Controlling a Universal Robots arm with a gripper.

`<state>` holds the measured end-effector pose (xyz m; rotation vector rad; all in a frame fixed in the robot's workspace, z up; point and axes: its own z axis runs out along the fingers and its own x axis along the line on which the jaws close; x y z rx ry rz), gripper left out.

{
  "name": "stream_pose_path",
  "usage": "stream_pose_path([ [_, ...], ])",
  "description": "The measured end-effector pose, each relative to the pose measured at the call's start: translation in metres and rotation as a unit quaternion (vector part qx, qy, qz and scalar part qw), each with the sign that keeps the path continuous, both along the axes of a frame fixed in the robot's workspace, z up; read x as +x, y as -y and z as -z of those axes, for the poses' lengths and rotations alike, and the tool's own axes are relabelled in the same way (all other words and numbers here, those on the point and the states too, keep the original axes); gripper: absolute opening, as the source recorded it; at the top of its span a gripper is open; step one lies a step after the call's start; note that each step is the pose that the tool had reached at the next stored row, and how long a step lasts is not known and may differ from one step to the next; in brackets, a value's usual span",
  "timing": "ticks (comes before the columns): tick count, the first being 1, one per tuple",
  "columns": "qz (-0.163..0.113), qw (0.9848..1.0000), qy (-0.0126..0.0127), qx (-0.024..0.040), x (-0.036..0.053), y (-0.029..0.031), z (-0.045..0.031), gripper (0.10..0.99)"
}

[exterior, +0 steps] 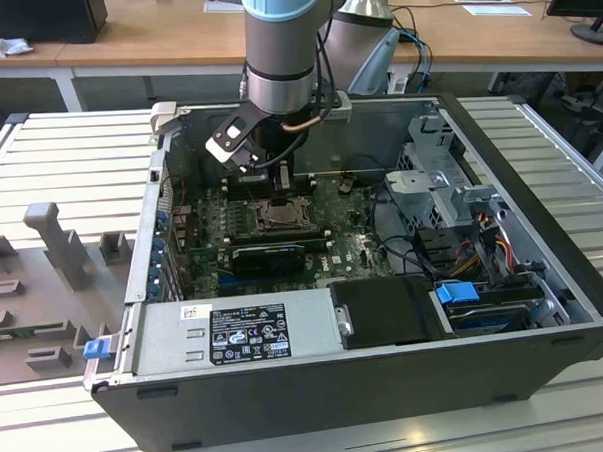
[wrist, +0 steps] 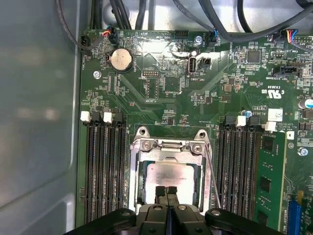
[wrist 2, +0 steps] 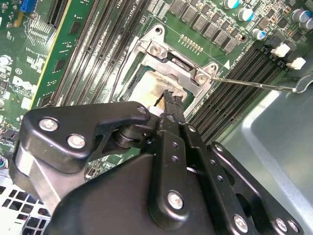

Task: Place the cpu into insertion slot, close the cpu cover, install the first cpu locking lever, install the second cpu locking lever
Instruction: 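Install the first cpu locking lever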

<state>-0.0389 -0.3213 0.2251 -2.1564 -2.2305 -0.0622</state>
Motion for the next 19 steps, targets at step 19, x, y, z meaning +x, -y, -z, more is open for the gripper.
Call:
stream_pose_path([
  [19,0.000,1.0000,0.0000,-0.0001,0.0000,0.0000,-0.0570,0.106],
])
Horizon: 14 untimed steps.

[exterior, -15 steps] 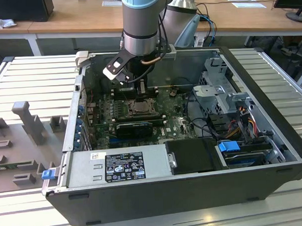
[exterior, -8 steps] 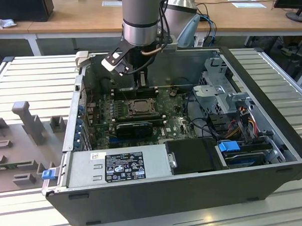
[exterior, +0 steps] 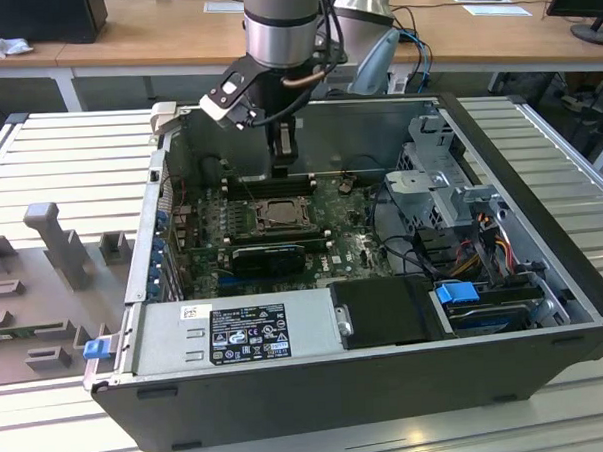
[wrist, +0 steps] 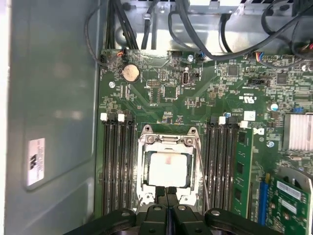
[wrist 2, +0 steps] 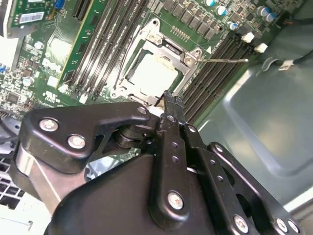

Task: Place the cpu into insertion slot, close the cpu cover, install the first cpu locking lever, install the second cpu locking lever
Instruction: 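Install the first cpu locking lever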

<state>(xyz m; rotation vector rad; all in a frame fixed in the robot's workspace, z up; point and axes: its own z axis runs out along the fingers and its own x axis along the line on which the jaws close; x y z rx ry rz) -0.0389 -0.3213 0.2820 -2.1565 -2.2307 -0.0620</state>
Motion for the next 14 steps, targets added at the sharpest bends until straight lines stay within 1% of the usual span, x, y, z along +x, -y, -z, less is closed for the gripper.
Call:
stream_pose_path([
  [3,-0.004,1.0000,0.0000,0.0001,0.0000,0.0000,-0.0008,0.106],
  [4,-0.019,0.9998,0.0000,0.0000,0.0000,0.0000,-0.0008,0.106],
  [6,-0.038,0.9993,0.0000,-0.0006,0.0000,0.0000,-0.0007,0.106],
  [7,-0.051,0.9987,0.0000,-0.0011,0.0000,0.0000,-0.0007,0.106],
  [9,-0.066,0.9978,0.0000,-0.0014,0.0000,0.0000,-0.0007,0.106],
  [14,-0.092,0.9958,0.0000,-0.0014,0.0000,0.0000,-0.0007,0.106],
])
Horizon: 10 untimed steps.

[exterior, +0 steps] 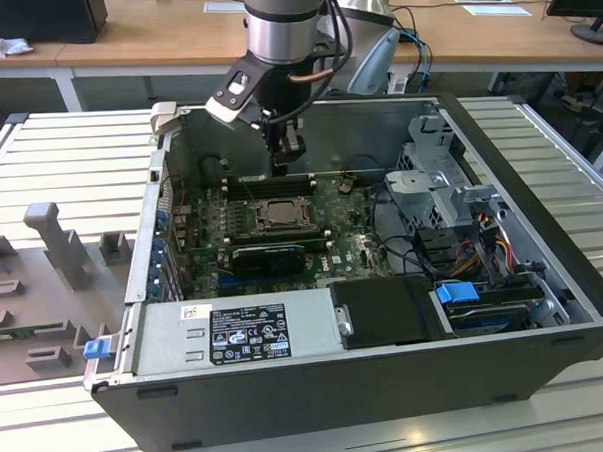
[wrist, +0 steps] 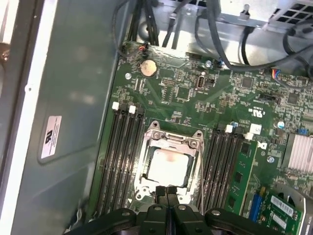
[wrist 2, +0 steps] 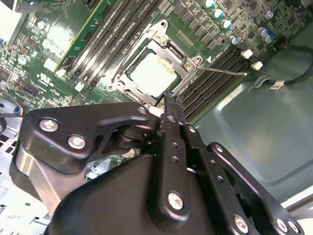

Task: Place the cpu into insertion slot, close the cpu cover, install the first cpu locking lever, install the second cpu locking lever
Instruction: 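Install the first cpu locking lever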

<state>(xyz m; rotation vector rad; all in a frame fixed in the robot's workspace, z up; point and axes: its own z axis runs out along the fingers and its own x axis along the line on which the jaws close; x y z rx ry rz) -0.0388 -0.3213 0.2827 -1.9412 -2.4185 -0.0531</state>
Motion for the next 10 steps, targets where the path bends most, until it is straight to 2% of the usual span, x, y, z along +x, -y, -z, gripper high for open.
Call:
stream_pose_path([
  [6,-0.036,0.9994,0.0000,0.0000,0.0000,0.0000,0.0000,0.106],
  [10,-0.076,0.9971,0.0000,0.0000,0.0000,0.0000,0.0000,0.106],
])
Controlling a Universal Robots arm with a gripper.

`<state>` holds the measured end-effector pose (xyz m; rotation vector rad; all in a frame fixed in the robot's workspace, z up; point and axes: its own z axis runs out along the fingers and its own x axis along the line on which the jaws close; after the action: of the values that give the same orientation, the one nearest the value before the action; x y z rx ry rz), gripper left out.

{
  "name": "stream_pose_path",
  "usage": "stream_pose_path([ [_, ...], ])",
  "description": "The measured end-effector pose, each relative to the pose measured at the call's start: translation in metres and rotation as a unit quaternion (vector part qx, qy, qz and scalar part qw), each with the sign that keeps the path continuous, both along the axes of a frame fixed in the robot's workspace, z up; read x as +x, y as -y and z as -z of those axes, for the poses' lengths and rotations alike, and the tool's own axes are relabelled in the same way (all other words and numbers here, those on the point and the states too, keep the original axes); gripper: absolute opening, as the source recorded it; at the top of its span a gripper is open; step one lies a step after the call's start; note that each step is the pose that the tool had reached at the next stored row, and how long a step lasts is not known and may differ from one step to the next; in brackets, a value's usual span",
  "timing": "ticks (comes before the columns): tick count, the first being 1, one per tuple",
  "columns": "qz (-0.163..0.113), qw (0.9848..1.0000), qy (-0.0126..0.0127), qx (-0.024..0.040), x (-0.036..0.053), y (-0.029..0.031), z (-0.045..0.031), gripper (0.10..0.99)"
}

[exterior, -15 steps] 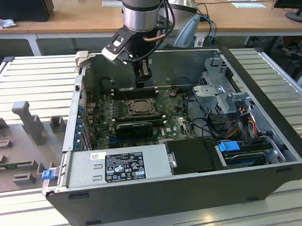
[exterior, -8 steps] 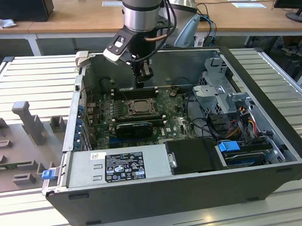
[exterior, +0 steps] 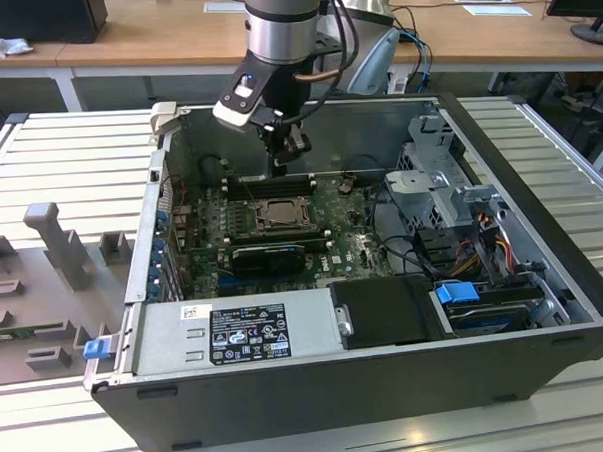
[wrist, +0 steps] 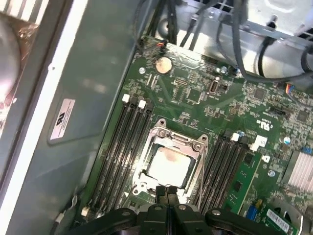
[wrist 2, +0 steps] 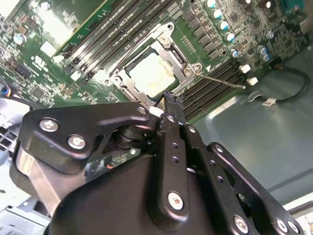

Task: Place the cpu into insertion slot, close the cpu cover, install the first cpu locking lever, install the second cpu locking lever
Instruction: 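Install the first cpu locking lever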

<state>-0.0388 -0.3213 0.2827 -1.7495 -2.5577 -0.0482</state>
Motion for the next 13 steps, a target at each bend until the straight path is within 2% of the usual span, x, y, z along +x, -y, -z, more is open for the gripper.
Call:
stream_pose_path([
  [3,-0.026,0.9997,0.0000,0.0000,0.0000,0.0000,0.0000,0.106],
  [6,-0.054,0.9985,0.0000,0.0000,0.0000,0.0000,0.0000,0.106],
  [10,-0.093,0.9956,0.0000,0.0000,0.0000,0.0000,0.0000,0.106],
  [13,-0.108,0.9942,0.0000,0.0000,0.0000,0.0000,0.0000,0.106],
])
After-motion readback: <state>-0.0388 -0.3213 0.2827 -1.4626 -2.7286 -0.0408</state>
